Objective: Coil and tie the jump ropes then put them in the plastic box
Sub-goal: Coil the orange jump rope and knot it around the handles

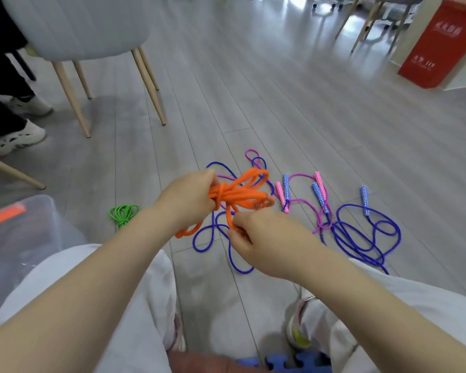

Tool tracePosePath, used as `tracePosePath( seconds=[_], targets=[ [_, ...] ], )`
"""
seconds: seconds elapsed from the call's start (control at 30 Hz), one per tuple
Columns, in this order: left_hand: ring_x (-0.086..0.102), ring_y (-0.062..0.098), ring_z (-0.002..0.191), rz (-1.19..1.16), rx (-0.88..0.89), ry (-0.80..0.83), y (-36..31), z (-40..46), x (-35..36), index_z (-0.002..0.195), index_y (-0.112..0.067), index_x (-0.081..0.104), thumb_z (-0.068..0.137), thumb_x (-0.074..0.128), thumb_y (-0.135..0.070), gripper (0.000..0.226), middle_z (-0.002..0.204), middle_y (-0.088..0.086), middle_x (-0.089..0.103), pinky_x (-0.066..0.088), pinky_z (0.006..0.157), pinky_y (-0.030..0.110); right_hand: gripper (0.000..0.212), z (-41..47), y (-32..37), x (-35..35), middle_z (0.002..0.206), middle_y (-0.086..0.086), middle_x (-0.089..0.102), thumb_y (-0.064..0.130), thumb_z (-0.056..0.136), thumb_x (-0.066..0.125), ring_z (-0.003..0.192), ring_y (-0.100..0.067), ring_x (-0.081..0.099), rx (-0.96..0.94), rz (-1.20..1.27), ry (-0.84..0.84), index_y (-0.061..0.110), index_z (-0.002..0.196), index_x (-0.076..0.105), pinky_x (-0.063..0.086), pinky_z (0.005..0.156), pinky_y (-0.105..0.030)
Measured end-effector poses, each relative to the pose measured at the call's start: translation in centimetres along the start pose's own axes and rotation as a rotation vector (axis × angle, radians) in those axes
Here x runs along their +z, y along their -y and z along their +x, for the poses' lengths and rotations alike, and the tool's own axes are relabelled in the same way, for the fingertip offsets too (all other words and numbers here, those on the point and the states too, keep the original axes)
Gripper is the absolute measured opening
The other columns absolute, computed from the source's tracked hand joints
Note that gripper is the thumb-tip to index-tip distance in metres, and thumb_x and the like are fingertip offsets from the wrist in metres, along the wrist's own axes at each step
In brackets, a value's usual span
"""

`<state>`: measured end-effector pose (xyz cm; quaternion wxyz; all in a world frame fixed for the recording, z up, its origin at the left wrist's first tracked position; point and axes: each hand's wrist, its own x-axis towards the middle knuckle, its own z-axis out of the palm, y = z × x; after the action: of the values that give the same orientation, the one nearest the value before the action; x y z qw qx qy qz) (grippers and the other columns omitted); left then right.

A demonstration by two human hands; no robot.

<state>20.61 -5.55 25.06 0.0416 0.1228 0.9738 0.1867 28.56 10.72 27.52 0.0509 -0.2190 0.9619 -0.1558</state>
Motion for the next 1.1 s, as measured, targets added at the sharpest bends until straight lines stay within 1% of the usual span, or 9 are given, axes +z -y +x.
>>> tracePosePath(
  seconds=[0.17,0.3,0.43,0.53,0.7,0.8,0.87,0.97,1.1],
  targets=[
    [0.058,0.026,0.088,0.144,0.243,0.107,-3.3,-1.2,2.5,0.083,-0.025,0.049,0.084,0.058,-0.016,0.013,0.093,0.005,0.065,0.034,0.065,0.031,0.015,0.7,-2.0,-3.0,0.067,0.006,0.046,0.033,0.094,0.049,0.070,-0.020,0.050,-0.047,-0.073,0.020,0.025,0.082,0.052,0.039,0.057,-0.030],
    [0.051,0.021,0.080,0.050,0.361,0.149,-4.6,-2.0,3.5,0.088,-0.025,0.043,0.088,0.063,-0.024,0.020,0.091,0.003,0.062,0.028,0.064,0.026,0.022,1.2,-5.7,-4.3,0.067,0.007,0.054,0.046,0.085,0.066,0.066,-0.010,0.050,-0.149,-0.001,0.058,0.027,0.077,0.058,0.040,0.062,-0.027],
    [0.044,0.004,0.065,-0.296,0.465,0.086,-4.8,-2.6,3.2,0.083,-0.026,0.043,0.081,0.075,-0.021,0.032,0.068,-0.017,0.045,0.027,0.057,0.017,0.029,1.5,-8.5,-4.7,0.070,-0.005,0.064,0.048,0.076,0.077,0.066,-0.005,0.054,-0.052,0.479,0.114,0.019,0.076,0.069,0.048,0.069,-0.034],
    [0.046,-0.002,0.059,-0.425,0.399,-0.018,-5.6,-3.4,2.5,0.072,-0.030,0.039,0.074,0.079,-0.014,0.044,0.060,-0.014,0.046,0.032,0.053,0.013,0.024,1.6,-9.3,-3.6,0.075,-0.004,0.068,0.042,0.073,0.079,0.073,-0.010,0.062,0.017,0.919,0.255,0.019,0.076,0.071,0.051,0.074,-0.033],
    [0.044,0.002,0.055,-0.561,0.180,-0.111,-5.0,-2.9,1.0,0.074,-0.022,0.047,0.072,0.082,-0.018,0.035,0.059,-0.012,0.056,0.038,0.053,0.017,0.032,1.8,-7.8,-0.4,0.065,0.011,0.067,0.054,0.089,0.057,0.061,0.006,0.064,0.060,1.213,0.012,0.031,0.073,0.072,0.052,0.062,-0.014],
    [0.050,-0.005,0.055,-0.586,0.079,-0.150,-4.6,-2.3,0.3,0.075,-0.022,0.047,0.077,0.079,-0.020,0.032,0.060,-0.013,0.056,0.037,0.053,0.010,0.027,2.9,-6.8,0.9,0.059,0.010,0.049,0.008,0.100,0.048,0.047,-0.002,0.047,0.149,1.161,-0.187,0.016,0.075,0.056,0.038,0.049,-0.016],
    [0.056,0.001,0.063,-0.618,-0.016,-0.173,-3.9,-1.5,-0.1,0.080,-0.021,0.051,0.078,0.078,-0.022,0.027,0.067,-0.010,0.061,0.042,0.058,0.015,0.026,3.5,-5.6,2.2,0.058,0.004,0.039,0.007,0.102,0.044,0.048,-0.005,0.034,0.171,1.122,-0.192,0.016,0.078,0.051,0.029,0.048,-0.019],
    [0.063,0.015,0.066,-0.654,-0.119,-0.240,-1.7,-0.1,-0.5,0.079,-0.023,0.051,0.077,0.076,-0.020,0.025,0.067,-0.005,0.066,0.053,0.070,0.039,0.025,3.4,-4.1,4.6,0.062,0.007,0.047,0.020,0.101,0.045,0.054,-0.004,0.042,0.253,0.803,-0.159,0.024,0.078,0.052,0.037,0.057,-0.023],
    [0.054,0.028,0.076,-0.319,-0.135,-0.276,0.4,0.8,-0.3,0.088,-0.015,0.046,0.084,0.069,-0.023,0.025,0.080,0.002,0.059,0.035,0.061,0.035,0.025,3.5,-2.1,4.8,0.063,0.007,0.051,0.026,0.100,0.044,0.053,-0.004,0.045,0.230,0.620,-0.077,0.019,0.079,0.055,0.036,0.054,-0.024]
  ],
)
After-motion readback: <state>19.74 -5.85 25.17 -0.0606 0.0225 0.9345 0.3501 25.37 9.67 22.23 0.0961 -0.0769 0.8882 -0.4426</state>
